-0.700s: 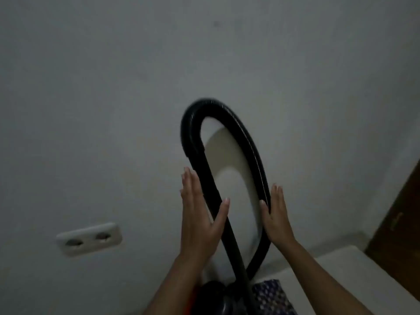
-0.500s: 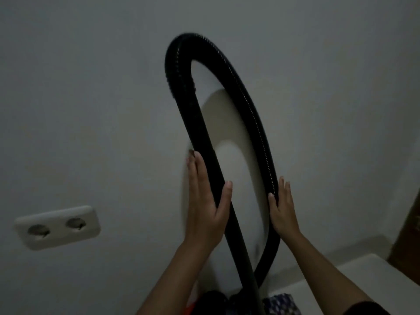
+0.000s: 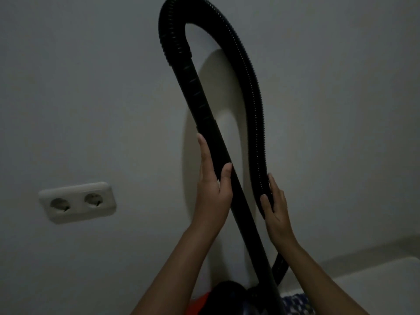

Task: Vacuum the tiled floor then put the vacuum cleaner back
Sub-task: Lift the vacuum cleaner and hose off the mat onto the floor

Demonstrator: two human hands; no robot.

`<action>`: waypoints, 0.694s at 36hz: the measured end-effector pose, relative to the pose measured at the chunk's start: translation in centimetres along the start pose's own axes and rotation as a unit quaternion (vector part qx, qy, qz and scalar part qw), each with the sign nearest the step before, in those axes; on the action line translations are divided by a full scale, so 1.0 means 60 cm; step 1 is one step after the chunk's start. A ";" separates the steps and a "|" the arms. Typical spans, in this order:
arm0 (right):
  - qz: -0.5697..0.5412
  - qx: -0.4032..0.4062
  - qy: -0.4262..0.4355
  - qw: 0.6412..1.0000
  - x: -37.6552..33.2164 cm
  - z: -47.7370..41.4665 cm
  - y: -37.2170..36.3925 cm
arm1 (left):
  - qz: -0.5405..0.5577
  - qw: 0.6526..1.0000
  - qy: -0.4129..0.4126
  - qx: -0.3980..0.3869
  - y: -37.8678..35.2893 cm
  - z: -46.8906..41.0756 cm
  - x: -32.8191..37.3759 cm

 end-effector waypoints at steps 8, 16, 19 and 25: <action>0.092 -0.076 0.040 0.992 -0.057 0.057 -0.066 | 0.022 0.998 0.061 0.000 0.058 0.037 0.012; 0.135 -0.087 0.062 0.985 -0.072 0.099 -0.129 | 0.022 0.995 0.077 0.061 0.135 0.051 0.004; 0.134 -0.101 0.074 0.983 -0.075 0.111 -0.152 | 0.001 0.992 0.071 0.105 0.158 0.071 -0.002; 0.163 -0.163 0.105 0.967 -0.084 0.125 -0.165 | -0.007 0.987 0.069 0.145 0.197 0.121 -0.026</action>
Point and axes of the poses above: each hand's wrist, its own z-axis away from the middle knuckle, its own y-axis out of the back of the hand, x = y × z, the point moved 2 cm from there along -z, towards the middle knuckle, and after that the axes turned 7 degrees about -x, right-handed, at the moved point
